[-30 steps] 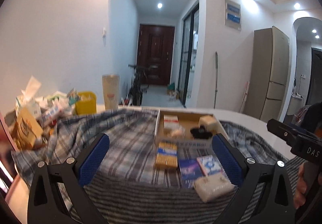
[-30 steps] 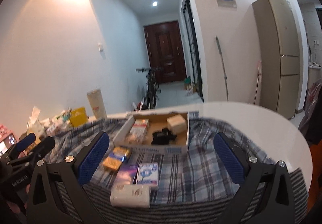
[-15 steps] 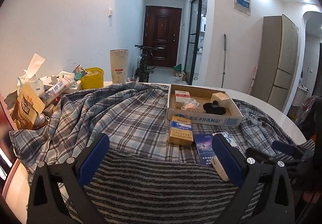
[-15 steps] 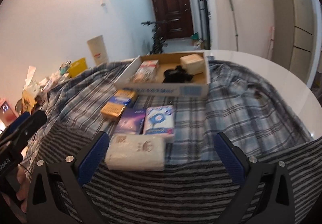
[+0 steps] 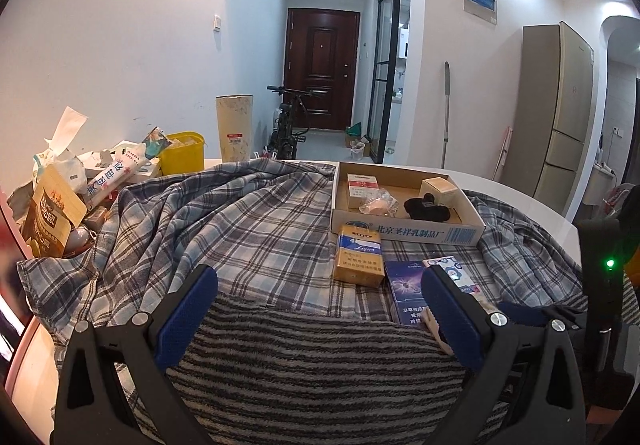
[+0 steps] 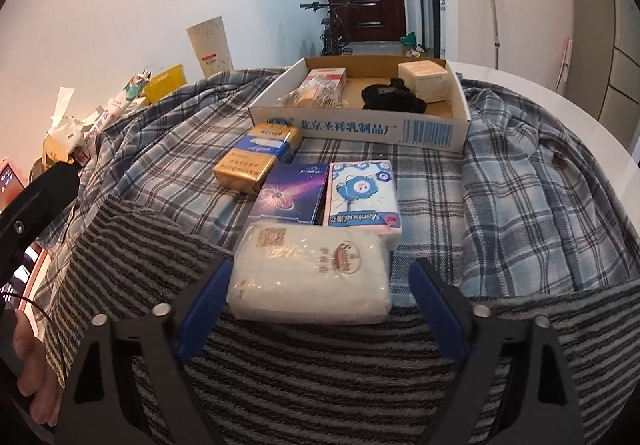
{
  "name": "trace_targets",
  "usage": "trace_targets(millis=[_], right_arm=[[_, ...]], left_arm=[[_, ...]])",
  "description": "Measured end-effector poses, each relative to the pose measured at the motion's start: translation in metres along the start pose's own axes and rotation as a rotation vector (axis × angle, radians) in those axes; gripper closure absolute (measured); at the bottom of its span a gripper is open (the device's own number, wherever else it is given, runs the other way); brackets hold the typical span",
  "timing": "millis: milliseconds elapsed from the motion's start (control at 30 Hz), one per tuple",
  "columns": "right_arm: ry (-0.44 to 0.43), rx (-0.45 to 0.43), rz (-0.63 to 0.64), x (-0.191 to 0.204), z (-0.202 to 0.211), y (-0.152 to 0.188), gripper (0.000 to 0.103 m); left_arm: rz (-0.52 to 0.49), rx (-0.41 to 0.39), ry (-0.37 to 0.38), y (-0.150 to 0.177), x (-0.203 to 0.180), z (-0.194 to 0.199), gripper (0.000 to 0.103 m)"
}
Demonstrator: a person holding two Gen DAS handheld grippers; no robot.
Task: Organize objects
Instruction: 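Grasp the white wrapped tissue pack with the right tool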
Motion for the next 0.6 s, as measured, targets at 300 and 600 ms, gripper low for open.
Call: trace_targets(millis=[300, 600], right_arm=[[0.033, -0.128, -0.016, -0.019, 0.036, -0.021, 0.035], [0.2, -0.33, 0.01, -0.066, 0.079, -0.064, 0.036]], left_arm=[[-0.005, 0.009, -0.005, -0.006, -0.008, 0.002, 0.0], [-0.08, 0.073, 0.021, -0.012, -0.041, -0.014, 0.0]])
Point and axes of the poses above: each gripper's, at about its wrist camera, not at the fingertips, and z roughly against the way its jaws point, x to its left, y to its underside, the point moved 9 cm from there along -z, roughly the way its jaws point, and after that the axes turned 1 degree about -y, right-handed, at the moved point
